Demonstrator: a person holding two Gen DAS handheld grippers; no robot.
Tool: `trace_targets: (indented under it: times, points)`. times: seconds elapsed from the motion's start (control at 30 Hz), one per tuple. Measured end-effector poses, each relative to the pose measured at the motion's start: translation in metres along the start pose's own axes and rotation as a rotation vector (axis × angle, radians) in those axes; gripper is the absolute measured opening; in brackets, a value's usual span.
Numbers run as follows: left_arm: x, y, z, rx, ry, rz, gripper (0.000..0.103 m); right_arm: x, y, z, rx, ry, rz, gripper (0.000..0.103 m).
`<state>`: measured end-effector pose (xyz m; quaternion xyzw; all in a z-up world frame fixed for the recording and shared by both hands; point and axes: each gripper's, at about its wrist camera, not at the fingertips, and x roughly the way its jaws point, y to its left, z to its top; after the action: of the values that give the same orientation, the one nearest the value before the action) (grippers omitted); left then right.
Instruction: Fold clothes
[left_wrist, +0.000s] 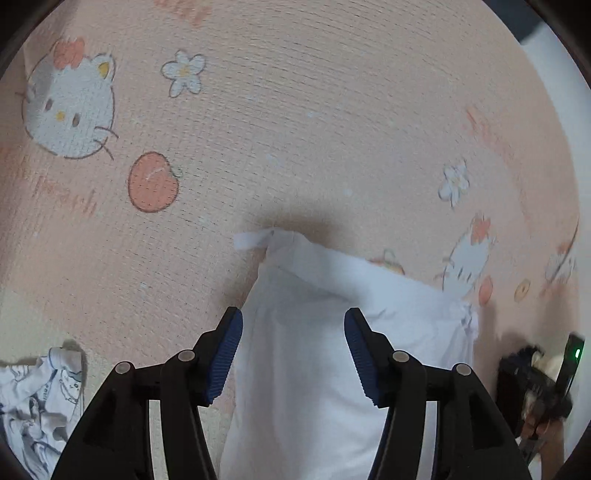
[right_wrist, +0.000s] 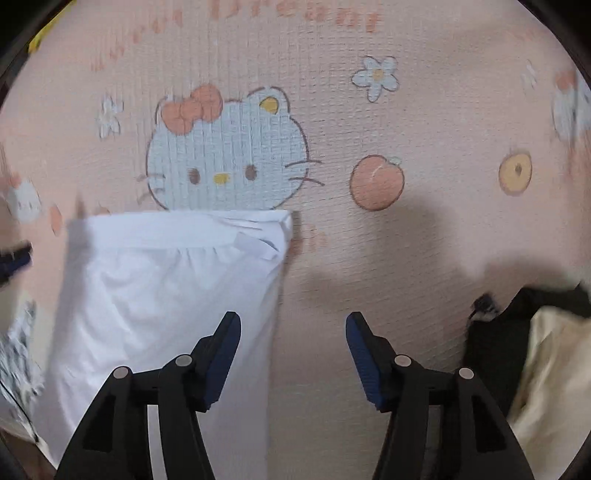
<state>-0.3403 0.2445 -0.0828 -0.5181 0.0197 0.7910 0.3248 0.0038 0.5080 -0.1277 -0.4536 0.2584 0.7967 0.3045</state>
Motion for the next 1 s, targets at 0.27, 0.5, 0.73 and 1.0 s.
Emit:
trace_targets:
  times: [0.27, 0.5, 0.73, 1.0]
  points:
    - [0.034, 0.018, -0.02, -0.091, 0.05, -0.087, 0.054, 0.055, -0.025, -0.025, 0.356, 0.001, 0.253, 0.058]
    - [0.027, 0.032, -0.041, -0.083, 0.061, -0.127, 0.054, 0.048, -0.011, -0.037, 0.173, 0.036, 0.141, 0.041]
    - [0.035, 0.035, -0.046, -0.036, 0.072, -0.11, 0.054, 0.049, 0.005, -0.043, 0.119, 0.012, 0.105, 0.036]
    - [0.057, 0.033, -0.054, -0.056, 0.082, -0.055, 0.033, 0.057, 0.026, -0.037, 0.071, -0.004, 0.04, 0.034]
